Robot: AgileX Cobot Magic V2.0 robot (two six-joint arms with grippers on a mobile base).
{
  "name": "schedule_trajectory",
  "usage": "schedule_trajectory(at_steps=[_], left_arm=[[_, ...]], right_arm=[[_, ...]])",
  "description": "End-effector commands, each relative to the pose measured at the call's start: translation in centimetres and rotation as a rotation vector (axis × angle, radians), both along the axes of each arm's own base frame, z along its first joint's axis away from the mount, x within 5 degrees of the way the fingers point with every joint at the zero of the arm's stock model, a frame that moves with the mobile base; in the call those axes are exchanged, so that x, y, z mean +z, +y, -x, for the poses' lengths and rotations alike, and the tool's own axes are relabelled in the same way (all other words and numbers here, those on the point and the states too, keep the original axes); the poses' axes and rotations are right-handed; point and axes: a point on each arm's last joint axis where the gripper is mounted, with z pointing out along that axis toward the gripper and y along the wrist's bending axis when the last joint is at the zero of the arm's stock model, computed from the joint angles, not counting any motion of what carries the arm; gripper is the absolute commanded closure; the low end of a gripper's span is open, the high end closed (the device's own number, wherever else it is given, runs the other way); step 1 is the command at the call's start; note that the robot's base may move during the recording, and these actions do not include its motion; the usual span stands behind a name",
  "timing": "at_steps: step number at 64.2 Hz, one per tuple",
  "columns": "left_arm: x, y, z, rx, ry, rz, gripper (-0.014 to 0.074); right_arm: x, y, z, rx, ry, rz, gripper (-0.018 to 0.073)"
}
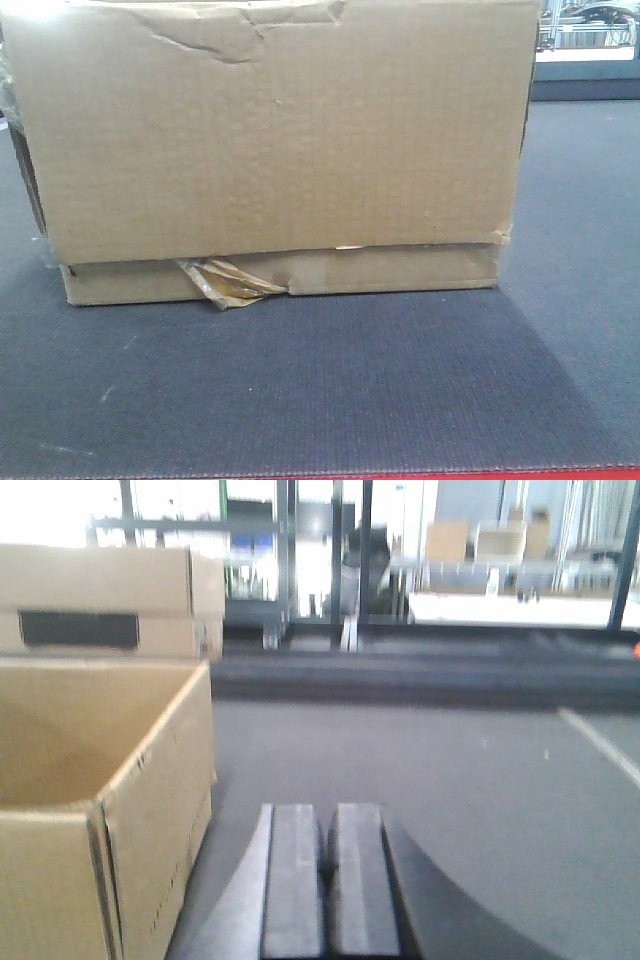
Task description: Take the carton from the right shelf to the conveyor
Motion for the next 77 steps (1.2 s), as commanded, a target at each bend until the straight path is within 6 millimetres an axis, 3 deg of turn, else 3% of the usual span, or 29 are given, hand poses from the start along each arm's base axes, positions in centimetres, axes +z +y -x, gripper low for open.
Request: schedule_trajectory(at_steps=[1,55,66,77], left_arm=[[0.3,0.0,0.5,0.0,-0.049,-0.01,0.0613],[0.3,-0.1,0.6,-0.01,-0.054,0.015,0.0613],[-0.7,-0.5,0.3,-0.035,-0.024,-0.107,0.0613],[-3.3,-0.4,0.4,0.022,-0.101,-0.125,0.0613]], right_arm=[[0.2,-0.1,0.3,-0.012,-0.045,0.018,0.0634],[0.3,-0.1,0.3,-0.012,-0.046,0.018,0.0634],[0.3,-0.1,0.3,-0.012,-0.046,0.018,0.0634],[0.3,-0.1,0.3,-0.012,-0.046,0.018,0.0634]])
